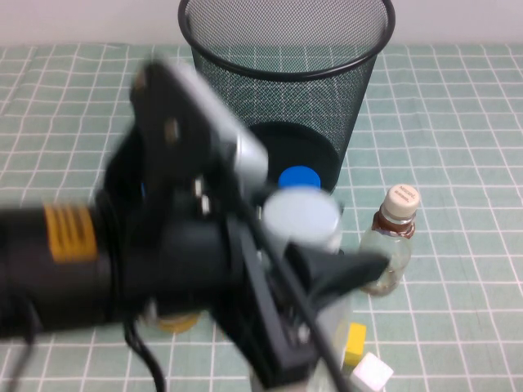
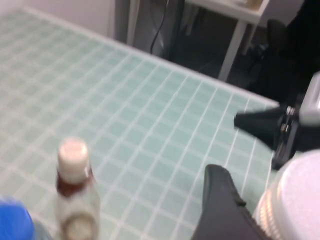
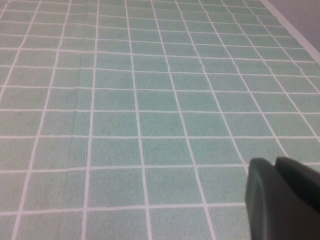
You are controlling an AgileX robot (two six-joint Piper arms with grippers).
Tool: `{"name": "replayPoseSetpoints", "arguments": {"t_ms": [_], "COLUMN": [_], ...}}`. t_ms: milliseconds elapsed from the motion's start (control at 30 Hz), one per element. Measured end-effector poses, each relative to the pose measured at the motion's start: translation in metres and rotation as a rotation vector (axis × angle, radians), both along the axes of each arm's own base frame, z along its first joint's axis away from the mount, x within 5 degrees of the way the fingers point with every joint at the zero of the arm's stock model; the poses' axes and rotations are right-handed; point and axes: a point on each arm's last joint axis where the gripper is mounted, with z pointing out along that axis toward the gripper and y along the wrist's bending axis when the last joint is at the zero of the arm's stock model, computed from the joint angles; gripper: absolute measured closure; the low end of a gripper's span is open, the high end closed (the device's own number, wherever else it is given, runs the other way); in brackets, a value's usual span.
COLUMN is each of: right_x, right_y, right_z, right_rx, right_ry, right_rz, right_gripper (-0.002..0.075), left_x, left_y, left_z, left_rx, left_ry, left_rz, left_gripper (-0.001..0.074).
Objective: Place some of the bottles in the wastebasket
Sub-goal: Pick up a bottle from the table with left arm, then place the bottle in the trash can
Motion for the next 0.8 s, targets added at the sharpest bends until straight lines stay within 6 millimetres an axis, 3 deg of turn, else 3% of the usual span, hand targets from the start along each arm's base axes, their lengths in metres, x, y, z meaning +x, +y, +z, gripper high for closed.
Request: {"name": "replayPoseSetpoints", "arguments": {"t_ms": [200,400,567,800], "right_x": [0.000,0.000,0.000,0.000], "right_y": [0.000,0.000,0.000,0.000], "right_z": [0.000,0.000,0.000,0.000], "right_rx": [0.002,0.002,0.000,0.000], "right_ry": [0.000,0.000,0.000,0.000], "right_rz": [-0.001,-0.001,0.000,0.000], "right_gripper": [0.0733,0.0733,0.0733,0.0733], "left_x": [0.031,0.084,0.137,0.209], "left_y": [-0.002,-0.017,-0.037,-0.051], "left_z": [0.096,0.161,0.170,0.144], "left_rx": [-0.043,-0.052,-0.001,0.055], "left_ry": [-0.108,-0.230,-0.318,-0.365], "left_rz": [0.015,0.071,0.142,0.247], "left_gripper": [0.0408,0.0408,0.0408,0.0408]}}
